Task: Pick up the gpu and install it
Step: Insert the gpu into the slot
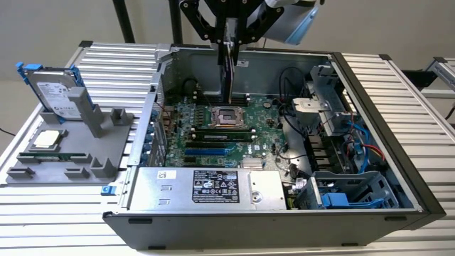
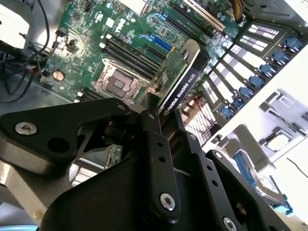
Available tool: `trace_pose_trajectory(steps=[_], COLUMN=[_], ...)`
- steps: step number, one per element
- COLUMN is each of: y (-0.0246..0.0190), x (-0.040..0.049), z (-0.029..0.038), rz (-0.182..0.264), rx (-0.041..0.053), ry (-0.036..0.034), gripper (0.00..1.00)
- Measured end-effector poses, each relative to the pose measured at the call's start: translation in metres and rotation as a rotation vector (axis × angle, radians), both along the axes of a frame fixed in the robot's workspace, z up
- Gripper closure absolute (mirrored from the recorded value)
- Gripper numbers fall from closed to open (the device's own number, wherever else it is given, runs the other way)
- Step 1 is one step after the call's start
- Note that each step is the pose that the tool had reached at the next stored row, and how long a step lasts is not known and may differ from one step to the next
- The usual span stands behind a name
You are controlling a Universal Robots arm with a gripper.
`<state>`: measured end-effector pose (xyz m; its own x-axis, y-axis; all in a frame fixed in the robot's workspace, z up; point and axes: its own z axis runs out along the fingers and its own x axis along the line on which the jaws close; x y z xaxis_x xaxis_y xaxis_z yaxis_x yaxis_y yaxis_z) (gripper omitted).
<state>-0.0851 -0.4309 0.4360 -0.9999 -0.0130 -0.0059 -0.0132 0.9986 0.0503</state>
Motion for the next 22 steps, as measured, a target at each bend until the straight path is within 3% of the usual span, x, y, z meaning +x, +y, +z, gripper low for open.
trace_pose_trajectory(steps=[22], y=[0.0000], x=[0.0000], z=[0.0010], rz=[0.058], rx=[0.0001], ry=[0.0000], gripper=[1.00])
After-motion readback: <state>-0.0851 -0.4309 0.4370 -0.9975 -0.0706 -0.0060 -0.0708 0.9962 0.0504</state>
